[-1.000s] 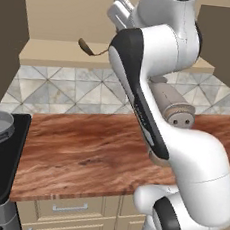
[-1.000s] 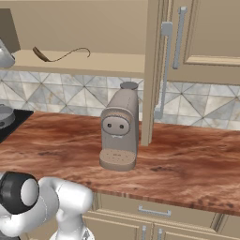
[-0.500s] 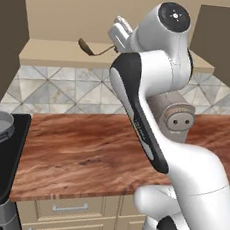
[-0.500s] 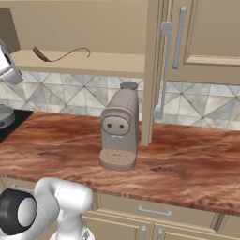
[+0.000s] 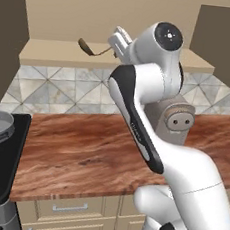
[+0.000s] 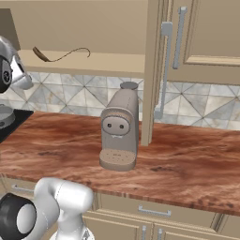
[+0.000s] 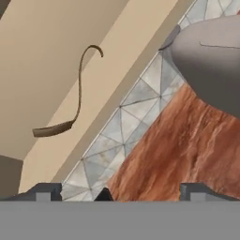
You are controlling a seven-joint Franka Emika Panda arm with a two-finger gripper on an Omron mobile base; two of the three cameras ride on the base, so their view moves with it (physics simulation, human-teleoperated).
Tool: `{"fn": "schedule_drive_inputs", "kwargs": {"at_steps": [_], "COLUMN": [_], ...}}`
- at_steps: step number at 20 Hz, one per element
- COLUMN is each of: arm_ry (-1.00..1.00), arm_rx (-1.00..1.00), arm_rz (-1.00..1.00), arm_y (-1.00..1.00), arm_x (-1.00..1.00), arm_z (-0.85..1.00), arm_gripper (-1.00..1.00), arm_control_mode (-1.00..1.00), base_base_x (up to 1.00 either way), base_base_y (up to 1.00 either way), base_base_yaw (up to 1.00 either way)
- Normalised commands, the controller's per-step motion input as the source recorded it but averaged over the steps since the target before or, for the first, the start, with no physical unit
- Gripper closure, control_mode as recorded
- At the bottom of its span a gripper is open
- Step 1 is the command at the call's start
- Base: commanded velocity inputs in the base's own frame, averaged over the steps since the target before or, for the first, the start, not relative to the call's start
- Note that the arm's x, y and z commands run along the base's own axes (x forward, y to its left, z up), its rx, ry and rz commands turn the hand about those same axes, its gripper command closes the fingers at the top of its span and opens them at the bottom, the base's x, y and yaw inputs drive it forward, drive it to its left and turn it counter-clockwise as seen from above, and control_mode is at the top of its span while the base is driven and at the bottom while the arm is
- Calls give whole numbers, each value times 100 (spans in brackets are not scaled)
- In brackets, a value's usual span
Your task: Open the cabinet and move the ladle to the pot. Then close the cabinet.
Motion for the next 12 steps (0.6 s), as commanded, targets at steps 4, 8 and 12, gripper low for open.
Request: {"fn": "schedule_drive_inputs", "kwargs": {"at_steps": [4, 8, 12], "arm_ry": [-15, -12, -8], "arm_rx": [-9, -7, -4], "arm_rz": [-4, -1, -1], "arm_y": [-3, 0, 0], "arm_x": [32, 48, 49], "arm_z": [0, 0, 0], "arm_gripper": [-100, -100, -100], "arm_control_mode": [-100, -100, -100], "base_base_x": [0, 0, 0], "base_base_y": [0, 0, 0], "base_base_yaw": [0, 0, 0]}}
